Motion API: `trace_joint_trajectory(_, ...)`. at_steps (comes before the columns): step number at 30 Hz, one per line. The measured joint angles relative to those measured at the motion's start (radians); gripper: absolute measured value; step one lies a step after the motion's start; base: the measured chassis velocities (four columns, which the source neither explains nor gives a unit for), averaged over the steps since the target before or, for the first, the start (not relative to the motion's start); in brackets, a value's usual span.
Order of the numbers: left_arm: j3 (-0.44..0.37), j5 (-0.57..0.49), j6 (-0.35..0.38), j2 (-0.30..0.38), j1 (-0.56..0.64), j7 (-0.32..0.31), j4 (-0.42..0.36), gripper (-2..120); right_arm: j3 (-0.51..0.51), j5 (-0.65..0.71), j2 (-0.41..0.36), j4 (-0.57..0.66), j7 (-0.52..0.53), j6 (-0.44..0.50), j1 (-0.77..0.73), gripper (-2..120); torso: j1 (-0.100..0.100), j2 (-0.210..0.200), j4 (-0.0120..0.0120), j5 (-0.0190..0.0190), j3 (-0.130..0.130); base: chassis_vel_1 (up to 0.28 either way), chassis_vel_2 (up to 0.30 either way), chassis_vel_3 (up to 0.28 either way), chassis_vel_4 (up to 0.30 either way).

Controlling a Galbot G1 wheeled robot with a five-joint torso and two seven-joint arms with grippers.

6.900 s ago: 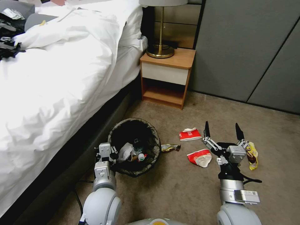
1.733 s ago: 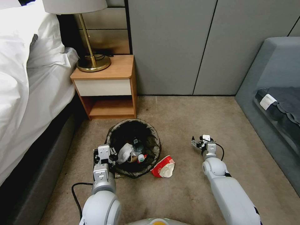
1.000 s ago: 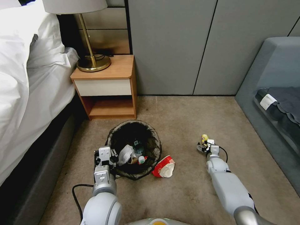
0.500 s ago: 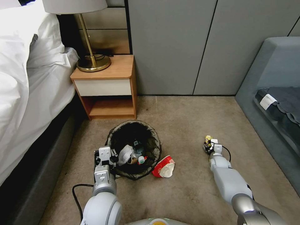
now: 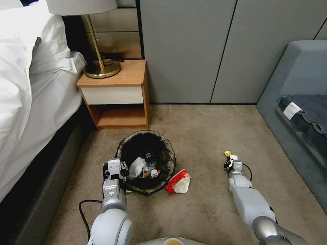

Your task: Pick up the trash bin, then pick up the garbage from the floor and place it into the trash bin.

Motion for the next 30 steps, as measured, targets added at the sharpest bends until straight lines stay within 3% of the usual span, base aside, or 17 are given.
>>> trace_joint_trajectory(11,0.001,-0.003,0.003,0.0,-0.003,-0.001,-0.001,0,-0.01,0.0,-0.008,0.034,0.005,0.05,-0.016,0,0.0,0.0,0.0001,0.0001,0.0,0.0,0.0,0.0,0.0)
trace_joint_trajectory(14,0.001,-0.012,0.006,0.002,-0.006,-0.001,0.003,0,-0.057,0.061,-0.014,0.246,0.027,0.063,-0.111,0,0.0,0.0,0.0001,0.0002,0.0,0.0,0.0,0.0,0.0)
trace_joint_trajectory(15,0.001,-0.012,0.006,0.002,-0.006,-0.001,0.003,0,-0.057,0.061,-0.014,0.246,0.027,0.063,-0.111,0,0.0,0.0,0.0001,0.0002,0.0,0.0,0.0,0.0,0.0)
trace_joint_trajectory(16,0.001,-0.013,0.007,0.003,-0.007,-0.001,0.005,0,-0.068,0.076,-0.016,0.32,0.03,0.065,-0.142,0,0.0,0.0,-0.0001,0.0004,0.0,0.0,0.0,0.0,0.0)
trace_joint_trajectory(19,0.003,-0.02,0.011,0.003,-0.012,-0.001,0.011,0,-0.108,0.144,-0.027,0.652,0.026,0.082,-0.248,0,0.0,0.0,-0.0001,-0.0002,0.0,0.0,0.0,0.0,0.0)
trace_joint_trajectory(20,0.003,-0.02,0.011,0.003,-0.012,-0.001,0.011,0,-0.108,0.144,-0.027,0.652,0.026,0.082,-0.248,0,0.0,0.0,-0.0001,-0.0002,0.0,0.0,0.0,0.0,0.0)
trace_joint_trajectory(23,0.009,-0.023,0.016,0.003,-0.014,-0.001,0.015,0,-0.143,0.193,-0.038,0.945,-0.018,0.106,-0.327,0,0.0,0.0,0.0003,-0.0005,0.0,0.0,0.0,0.0,0.0)
trace_joint_trajectory(24,0.009,-0.023,0.016,0.003,-0.014,-0.001,0.015,0,-0.143,0.193,-0.038,0.945,-0.018,0.106,-0.327,0,0.0,0.0,0.0003,-0.0005,0.0,0.0,0.0,0.0,0.0)
trace_joint_trajectory(26,0.013,-0.024,0.018,0.003,-0.015,-0.001,0.018,0,-0.189,0.215,-0.045,1.173,-0.066,0.123,-0.394,0,0.0,0.0,0.0002,-0.0002,0.0,0.0,0.0,0.0,0.0)
trace_joint_trajectory(27,0.013,-0.024,0.018,0.003,-0.015,-0.001,0.018,0,-0.189,0.215,-0.045,1.173,-0.066,0.123,-0.394,0,0.0,0.0,0.0002,-0.0002,0.0,0.0,0.0,0.0,0.0)
trace_joint_trajectory(29,0.015,-0.024,0.018,0.003,-0.015,-0.001,0.019,0,-0.244,0.226,-0.052,1.323,-0.09,0.126,-0.455,0,0.0,0.0,0.0003,-0.0003,0.0,0.0,0.0,0.0,0.0)
trace_joint_trajectory(30,0.015,-0.024,0.018,0.003,-0.015,-0.001,0.019,0,-0.244,0.226,-0.052,1.323,-0.09,0.126,-0.455,0,0.0,0.0,0.0003,-0.0003,0.0,0.0,0.0,0.0,0.0)
